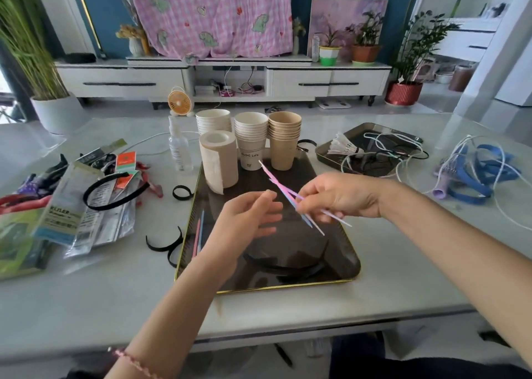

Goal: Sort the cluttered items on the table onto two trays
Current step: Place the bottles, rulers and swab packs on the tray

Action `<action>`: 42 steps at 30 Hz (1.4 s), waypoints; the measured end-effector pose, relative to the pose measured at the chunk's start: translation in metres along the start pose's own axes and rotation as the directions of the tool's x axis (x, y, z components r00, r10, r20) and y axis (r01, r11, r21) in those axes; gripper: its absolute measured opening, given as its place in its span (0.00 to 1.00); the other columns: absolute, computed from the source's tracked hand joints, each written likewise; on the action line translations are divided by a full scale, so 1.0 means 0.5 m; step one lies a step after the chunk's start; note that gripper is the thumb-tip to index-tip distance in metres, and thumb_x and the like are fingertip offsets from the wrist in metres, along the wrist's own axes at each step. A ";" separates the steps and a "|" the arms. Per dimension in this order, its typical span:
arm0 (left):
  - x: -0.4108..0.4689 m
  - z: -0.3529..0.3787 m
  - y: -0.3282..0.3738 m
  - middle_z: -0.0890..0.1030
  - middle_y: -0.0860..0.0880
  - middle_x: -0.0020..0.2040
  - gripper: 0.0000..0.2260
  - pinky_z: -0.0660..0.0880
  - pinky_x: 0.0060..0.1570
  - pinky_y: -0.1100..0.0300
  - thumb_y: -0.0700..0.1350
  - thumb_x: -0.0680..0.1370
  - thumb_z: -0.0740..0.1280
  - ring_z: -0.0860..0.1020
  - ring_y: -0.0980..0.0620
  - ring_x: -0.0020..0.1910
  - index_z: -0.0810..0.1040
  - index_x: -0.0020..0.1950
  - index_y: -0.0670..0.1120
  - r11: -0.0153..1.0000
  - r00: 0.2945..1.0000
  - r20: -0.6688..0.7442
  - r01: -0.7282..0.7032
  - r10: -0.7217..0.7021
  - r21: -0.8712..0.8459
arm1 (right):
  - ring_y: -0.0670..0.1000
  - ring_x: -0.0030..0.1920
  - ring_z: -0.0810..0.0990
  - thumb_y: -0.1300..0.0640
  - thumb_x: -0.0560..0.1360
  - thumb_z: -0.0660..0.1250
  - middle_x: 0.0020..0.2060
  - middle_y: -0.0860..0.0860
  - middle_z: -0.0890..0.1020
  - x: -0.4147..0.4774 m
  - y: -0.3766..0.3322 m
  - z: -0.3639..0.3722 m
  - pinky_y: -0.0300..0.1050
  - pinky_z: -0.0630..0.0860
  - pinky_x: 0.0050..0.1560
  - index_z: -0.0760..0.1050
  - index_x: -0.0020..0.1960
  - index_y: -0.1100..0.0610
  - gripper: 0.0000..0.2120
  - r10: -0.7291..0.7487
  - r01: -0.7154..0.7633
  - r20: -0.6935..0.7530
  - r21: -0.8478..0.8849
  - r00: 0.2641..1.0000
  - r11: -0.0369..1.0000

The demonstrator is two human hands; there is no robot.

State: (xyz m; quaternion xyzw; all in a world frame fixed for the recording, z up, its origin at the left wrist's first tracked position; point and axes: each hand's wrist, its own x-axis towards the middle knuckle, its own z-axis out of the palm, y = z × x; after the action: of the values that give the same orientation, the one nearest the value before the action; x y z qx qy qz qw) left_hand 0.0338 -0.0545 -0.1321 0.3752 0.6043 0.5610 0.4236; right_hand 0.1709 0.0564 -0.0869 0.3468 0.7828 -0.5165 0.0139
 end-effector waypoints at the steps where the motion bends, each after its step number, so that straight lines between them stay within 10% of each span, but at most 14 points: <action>1: 0.000 -0.001 -0.002 0.84 0.47 0.49 0.11 0.80 0.45 0.61 0.47 0.79 0.62 0.83 0.53 0.47 0.78 0.58 0.45 1.000 1.000 0.019 0.006 -0.006 -0.002 | 0.42 0.19 0.68 0.63 0.77 0.62 0.20 0.46 0.73 0.003 0.001 0.014 0.29 0.62 0.20 0.74 0.41 0.61 0.07 -0.006 0.005 0.022 0.021 1.000 1.000; 12: 0.017 -0.075 -0.010 0.81 0.46 0.38 0.01 0.79 0.35 0.63 0.39 0.75 0.68 0.81 0.55 0.34 0.77 0.44 0.41 0.995 0.992 -0.115 0.032 -0.044 -0.098 | 0.43 0.26 0.71 0.63 0.78 0.62 0.36 0.54 0.80 0.054 0.005 0.074 0.32 0.66 0.23 0.75 0.48 0.61 0.04 -0.022 0.038 -0.065 0.256 0.998 0.966; 17: 0.015 -0.111 -0.003 0.80 0.46 0.37 0.03 0.77 0.34 0.66 0.38 0.75 0.68 0.78 0.56 0.32 0.80 0.47 0.42 0.974 0.986 -0.162 -0.006 0.044 0.226 | 0.43 0.25 0.70 0.63 0.78 0.61 0.36 0.54 0.80 0.071 -0.003 0.081 0.32 0.66 0.23 0.76 0.50 0.62 0.06 0.003 0.043 -0.174 0.260 0.985 0.965; 24: 0.018 -0.183 0.012 0.81 0.52 0.41 0.13 0.71 0.45 0.63 0.34 0.73 0.65 0.77 0.55 0.43 0.78 0.37 0.52 0.676 0.934 -0.113 -0.157 0.338 0.720 | 0.42 0.24 0.70 0.63 0.78 0.62 0.37 0.54 0.80 0.080 -0.011 0.099 0.32 0.65 0.23 0.77 0.52 0.63 0.06 0.000 0.086 -0.283 0.293 0.959 0.952; 33: 0.042 -0.173 -0.039 0.74 0.51 0.60 0.12 0.56 0.52 0.69 0.33 0.71 0.68 0.66 0.53 0.60 0.85 0.38 0.49 0.225 0.891 0.287 -0.378 0.353 0.898 | 0.44 0.26 0.68 0.64 0.77 0.62 0.39 0.56 0.79 0.073 -0.009 0.102 0.32 0.64 0.21 0.76 0.51 0.63 0.06 0.047 0.069 -0.320 0.341 0.946 0.938; 38: 0.041 -0.183 -0.062 0.75 0.54 0.56 0.16 0.58 0.52 0.67 0.31 0.72 0.63 0.66 0.52 0.59 0.84 0.41 0.50 0.224 0.923 0.246 -0.318 0.297 0.921 | 0.43 0.24 0.70 0.62 0.76 0.65 0.37 0.55 0.79 0.078 -0.018 0.125 0.32 0.65 0.21 0.77 0.47 0.61 0.03 0.049 0.006 -0.173 0.300 0.984 0.954; 42: 0.030 -0.187 -0.066 0.76 0.49 0.50 0.17 0.63 0.49 0.68 0.28 0.70 0.59 0.71 0.50 0.53 0.82 0.46 0.44 0.476 0.883 -0.025 -0.229 0.469 0.849 | 0.45 0.26 0.69 0.63 0.75 0.66 0.34 0.54 0.78 0.094 -0.031 0.150 0.32 0.64 0.22 0.76 0.44 0.60 0.02 0.080 -0.040 -0.131 0.280 0.988 0.959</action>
State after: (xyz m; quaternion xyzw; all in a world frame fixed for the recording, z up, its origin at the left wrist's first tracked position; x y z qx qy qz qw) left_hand -0.0579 -0.0774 -0.1653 0.5696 0.7535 0.3282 -0.0090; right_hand 0.1011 0.0166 -0.1272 0.4046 0.6910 -0.5943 -0.0742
